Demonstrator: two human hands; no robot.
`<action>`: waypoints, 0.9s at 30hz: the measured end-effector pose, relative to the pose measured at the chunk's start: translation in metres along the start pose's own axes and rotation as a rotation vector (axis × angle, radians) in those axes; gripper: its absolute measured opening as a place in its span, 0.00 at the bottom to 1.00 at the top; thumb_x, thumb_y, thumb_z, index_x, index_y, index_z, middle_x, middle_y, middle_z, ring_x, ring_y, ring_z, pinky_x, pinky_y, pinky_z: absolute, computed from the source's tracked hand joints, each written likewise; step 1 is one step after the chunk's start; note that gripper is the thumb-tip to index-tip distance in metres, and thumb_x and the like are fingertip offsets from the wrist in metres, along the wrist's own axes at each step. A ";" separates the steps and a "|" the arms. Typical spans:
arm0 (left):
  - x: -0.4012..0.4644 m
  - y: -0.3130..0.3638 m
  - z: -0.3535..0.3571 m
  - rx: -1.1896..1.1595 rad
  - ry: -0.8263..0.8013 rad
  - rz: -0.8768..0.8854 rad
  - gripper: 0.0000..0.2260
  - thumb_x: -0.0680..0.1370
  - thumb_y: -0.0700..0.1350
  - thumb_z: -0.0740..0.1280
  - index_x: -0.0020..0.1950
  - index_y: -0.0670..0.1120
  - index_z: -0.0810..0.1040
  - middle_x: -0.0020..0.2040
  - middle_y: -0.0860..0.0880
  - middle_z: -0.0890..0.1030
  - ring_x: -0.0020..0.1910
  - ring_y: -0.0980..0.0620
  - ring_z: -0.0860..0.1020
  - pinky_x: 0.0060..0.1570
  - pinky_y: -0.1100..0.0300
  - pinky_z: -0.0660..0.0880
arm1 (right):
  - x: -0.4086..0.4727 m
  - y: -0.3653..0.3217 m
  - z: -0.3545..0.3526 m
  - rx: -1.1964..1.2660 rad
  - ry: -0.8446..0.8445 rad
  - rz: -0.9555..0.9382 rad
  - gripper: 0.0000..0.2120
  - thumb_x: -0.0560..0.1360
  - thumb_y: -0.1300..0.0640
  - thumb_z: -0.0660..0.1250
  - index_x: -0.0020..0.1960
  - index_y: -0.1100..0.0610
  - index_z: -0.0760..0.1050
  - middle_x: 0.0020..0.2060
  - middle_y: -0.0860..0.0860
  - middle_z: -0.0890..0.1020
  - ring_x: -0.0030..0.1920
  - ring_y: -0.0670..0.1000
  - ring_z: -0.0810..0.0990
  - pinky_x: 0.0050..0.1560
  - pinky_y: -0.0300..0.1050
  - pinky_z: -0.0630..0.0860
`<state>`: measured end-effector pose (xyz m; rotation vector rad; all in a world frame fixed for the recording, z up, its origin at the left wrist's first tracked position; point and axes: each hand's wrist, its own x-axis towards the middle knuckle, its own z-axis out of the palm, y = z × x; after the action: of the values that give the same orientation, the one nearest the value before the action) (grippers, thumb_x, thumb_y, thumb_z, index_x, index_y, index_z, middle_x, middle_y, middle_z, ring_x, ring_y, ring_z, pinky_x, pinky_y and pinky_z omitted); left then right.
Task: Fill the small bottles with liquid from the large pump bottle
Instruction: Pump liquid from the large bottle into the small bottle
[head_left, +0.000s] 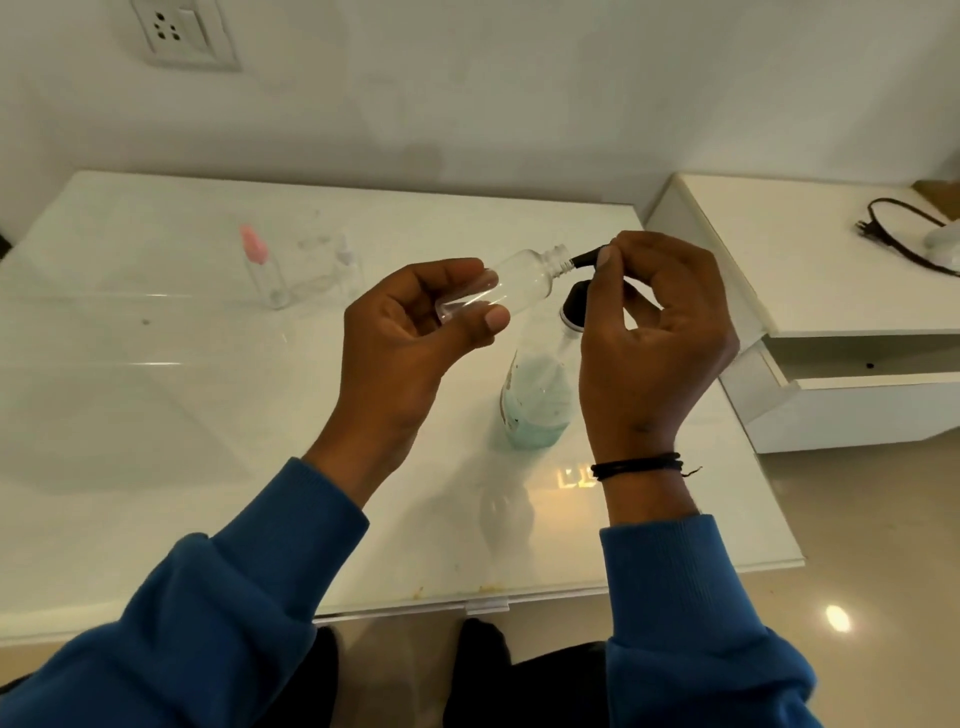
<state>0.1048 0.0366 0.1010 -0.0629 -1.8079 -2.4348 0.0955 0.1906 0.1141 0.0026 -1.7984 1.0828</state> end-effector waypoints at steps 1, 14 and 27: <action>0.000 0.000 -0.001 -0.014 0.002 -0.005 0.18 0.69 0.39 0.77 0.58 0.43 0.82 0.53 0.47 0.87 0.54 0.47 0.85 0.49 0.57 0.82 | 0.000 0.000 0.000 0.002 -0.014 -0.005 0.04 0.76 0.63 0.72 0.49 0.64 0.83 0.47 0.55 0.83 0.48 0.48 0.82 0.46 0.41 0.83; 0.002 0.004 0.000 -0.007 0.015 -0.058 0.22 0.65 0.46 0.78 0.59 0.48 0.84 0.57 0.49 0.86 0.57 0.48 0.84 0.58 0.50 0.81 | -0.003 0.000 0.001 -0.017 -0.035 -0.035 0.05 0.75 0.62 0.74 0.49 0.63 0.84 0.48 0.55 0.84 0.46 0.46 0.83 0.47 0.39 0.82; 0.004 0.012 -0.007 -0.216 0.025 -0.191 0.20 0.70 0.41 0.74 0.62 0.41 0.80 0.54 0.45 0.87 0.52 0.42 0.86 0.45 0.62 0.81 | -0.004 0.002 0.003 -0.031 -0.020 -0.080 0.04 0.74 0.65 0.72 0.47 0.65 0.84 0.45 0.56 0.84 0.45 0.51 0.84 0.45 0.48 0.83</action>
<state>0.1026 0.0260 0.1106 0.1279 -1.6011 -2.7406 0.0949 0.1881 0.1093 0.0659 -1.8174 1.0008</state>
